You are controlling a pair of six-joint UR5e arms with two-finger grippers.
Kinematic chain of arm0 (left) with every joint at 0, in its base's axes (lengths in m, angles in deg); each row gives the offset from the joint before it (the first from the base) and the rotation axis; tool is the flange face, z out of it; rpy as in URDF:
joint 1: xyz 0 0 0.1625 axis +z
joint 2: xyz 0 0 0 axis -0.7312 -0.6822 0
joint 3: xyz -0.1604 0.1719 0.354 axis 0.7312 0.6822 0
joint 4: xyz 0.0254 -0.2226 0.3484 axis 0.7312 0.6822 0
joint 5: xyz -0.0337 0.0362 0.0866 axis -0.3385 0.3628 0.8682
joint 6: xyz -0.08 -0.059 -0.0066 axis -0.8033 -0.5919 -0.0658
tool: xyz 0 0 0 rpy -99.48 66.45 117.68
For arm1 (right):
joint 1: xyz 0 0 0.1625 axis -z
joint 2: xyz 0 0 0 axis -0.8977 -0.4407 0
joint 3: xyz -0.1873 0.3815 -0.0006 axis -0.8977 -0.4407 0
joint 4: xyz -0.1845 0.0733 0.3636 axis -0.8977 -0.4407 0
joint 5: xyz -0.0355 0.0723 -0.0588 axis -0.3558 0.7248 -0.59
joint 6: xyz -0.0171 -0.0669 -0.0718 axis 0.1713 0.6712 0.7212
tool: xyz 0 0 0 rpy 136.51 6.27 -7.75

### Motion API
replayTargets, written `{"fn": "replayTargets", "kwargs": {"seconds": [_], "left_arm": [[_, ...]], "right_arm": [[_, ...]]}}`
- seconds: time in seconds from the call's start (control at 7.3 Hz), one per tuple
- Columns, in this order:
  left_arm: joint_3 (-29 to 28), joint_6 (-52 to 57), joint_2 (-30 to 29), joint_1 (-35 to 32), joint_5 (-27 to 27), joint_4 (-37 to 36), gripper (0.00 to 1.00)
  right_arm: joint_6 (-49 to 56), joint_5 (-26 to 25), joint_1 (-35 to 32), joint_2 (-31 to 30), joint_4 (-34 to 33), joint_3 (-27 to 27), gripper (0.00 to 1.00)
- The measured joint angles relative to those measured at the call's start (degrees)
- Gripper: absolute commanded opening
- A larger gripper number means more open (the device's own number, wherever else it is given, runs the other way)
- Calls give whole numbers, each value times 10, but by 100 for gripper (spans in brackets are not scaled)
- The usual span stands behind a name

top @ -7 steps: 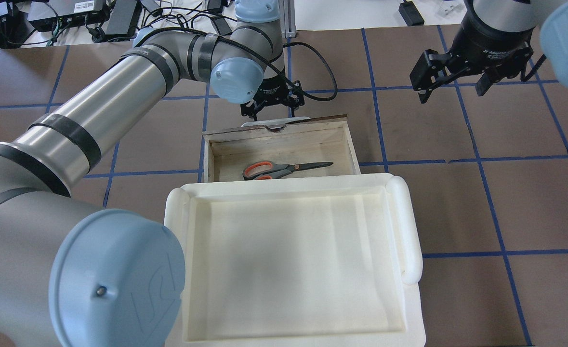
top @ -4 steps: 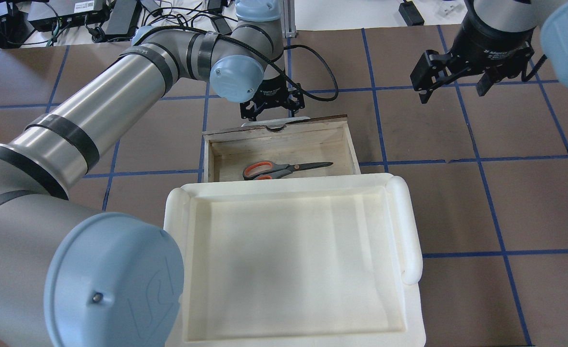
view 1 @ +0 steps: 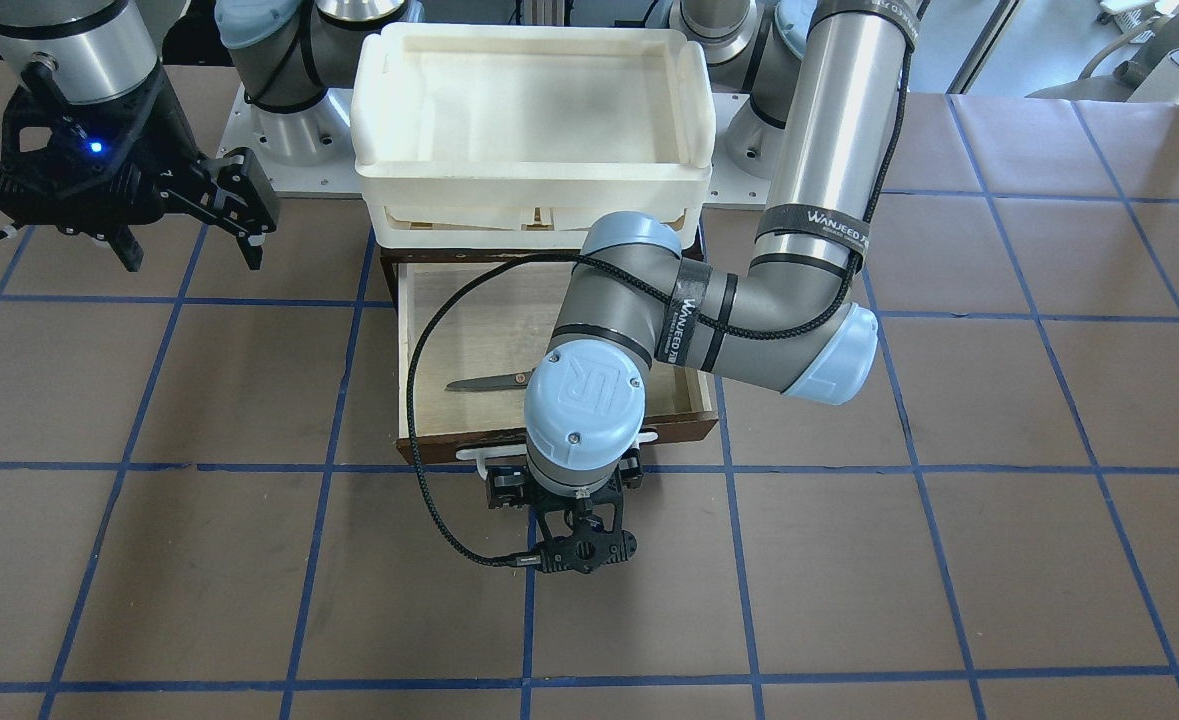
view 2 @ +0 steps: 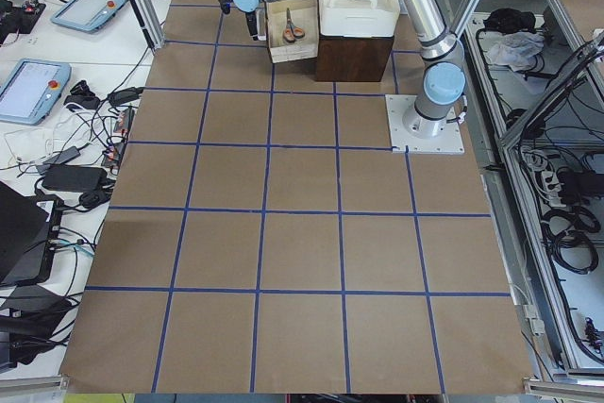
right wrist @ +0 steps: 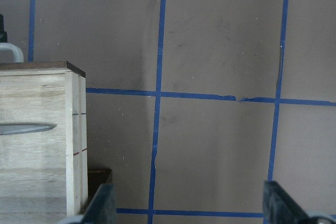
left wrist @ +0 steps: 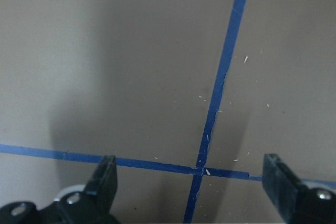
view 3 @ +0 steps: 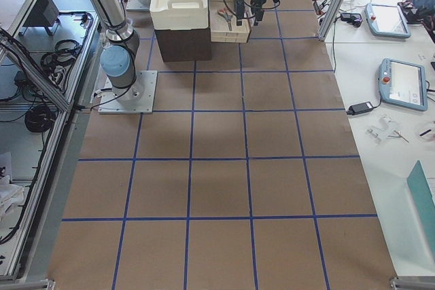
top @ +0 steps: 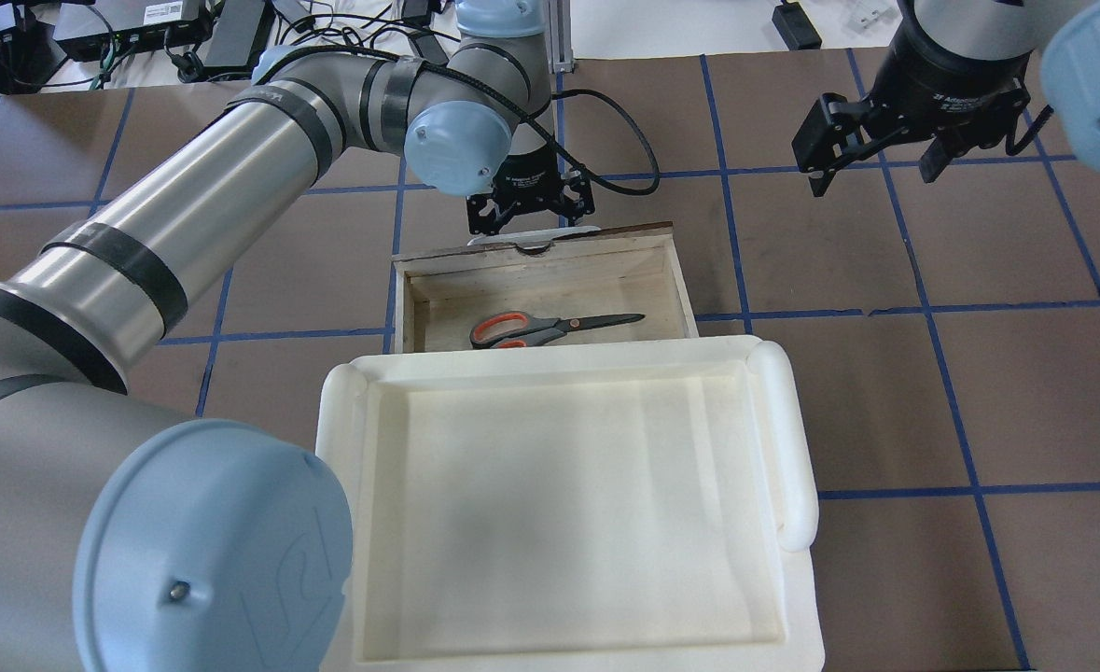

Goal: Put scissors in drawer and close it
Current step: 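Position the left gripper above the white drawer handle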

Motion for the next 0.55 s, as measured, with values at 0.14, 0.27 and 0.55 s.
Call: {"fn": "replayTargets", "kwargs": {"seconds": [0.14,0.27,0.55], "left_arm": [[0,0,3,0,-4,8,100],[0,0,7,0,-7,14,100],[0,0,11,0,-9,18,100]], "right_arm": [[0,-4,0,1,1,0,100],[1,-7,0,1,2,0,100],[2,-8,0,2,2,0,100]]}}
